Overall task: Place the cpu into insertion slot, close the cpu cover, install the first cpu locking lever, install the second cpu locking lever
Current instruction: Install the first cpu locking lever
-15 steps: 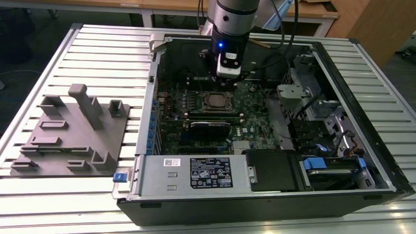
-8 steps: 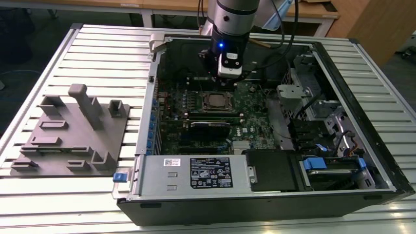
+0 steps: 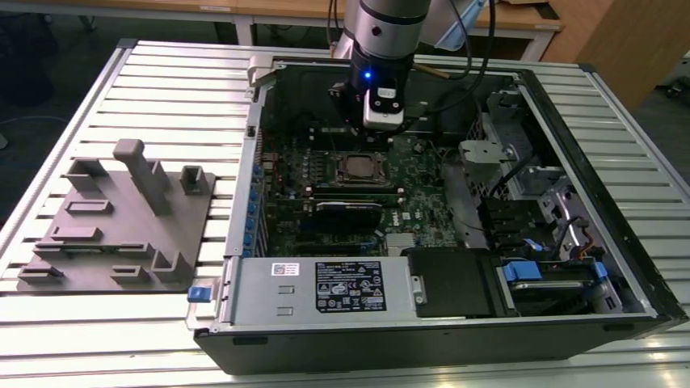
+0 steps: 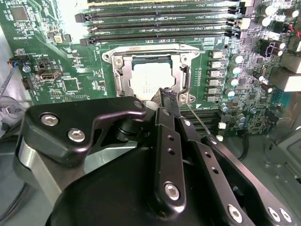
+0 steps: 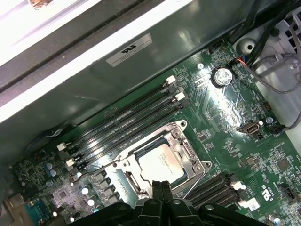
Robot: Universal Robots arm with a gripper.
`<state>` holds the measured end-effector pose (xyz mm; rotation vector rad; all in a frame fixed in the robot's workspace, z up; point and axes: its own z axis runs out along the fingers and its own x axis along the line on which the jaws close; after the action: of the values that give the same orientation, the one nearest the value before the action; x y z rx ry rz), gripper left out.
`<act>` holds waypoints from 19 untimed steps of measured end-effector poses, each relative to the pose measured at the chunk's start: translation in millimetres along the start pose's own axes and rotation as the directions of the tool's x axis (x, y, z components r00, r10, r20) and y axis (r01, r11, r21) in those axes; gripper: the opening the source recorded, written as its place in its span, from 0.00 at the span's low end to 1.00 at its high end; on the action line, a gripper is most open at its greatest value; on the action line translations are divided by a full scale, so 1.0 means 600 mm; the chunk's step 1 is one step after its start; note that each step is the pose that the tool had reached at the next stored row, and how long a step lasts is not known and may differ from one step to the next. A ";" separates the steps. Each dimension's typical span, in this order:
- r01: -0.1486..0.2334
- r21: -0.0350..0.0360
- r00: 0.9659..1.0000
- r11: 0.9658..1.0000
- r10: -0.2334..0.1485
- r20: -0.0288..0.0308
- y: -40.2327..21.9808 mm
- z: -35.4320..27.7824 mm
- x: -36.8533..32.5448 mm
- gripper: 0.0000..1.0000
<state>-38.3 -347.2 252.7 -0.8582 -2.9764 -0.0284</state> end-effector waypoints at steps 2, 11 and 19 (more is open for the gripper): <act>0.006 0.000 1.000 1.000 -0.006 0.000 0.000 0.000 0.000 0.11; 0.006 0.000 1.000 1.000 -0.006 0.000 0.000 0.000 0.000 0.11; 0.028 0.002 1.000 1.000 -0.028 0.000 0.000 0.000 0.000 0.11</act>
<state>-38.6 -347.2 252.7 -0.8162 -2.9879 -0.0271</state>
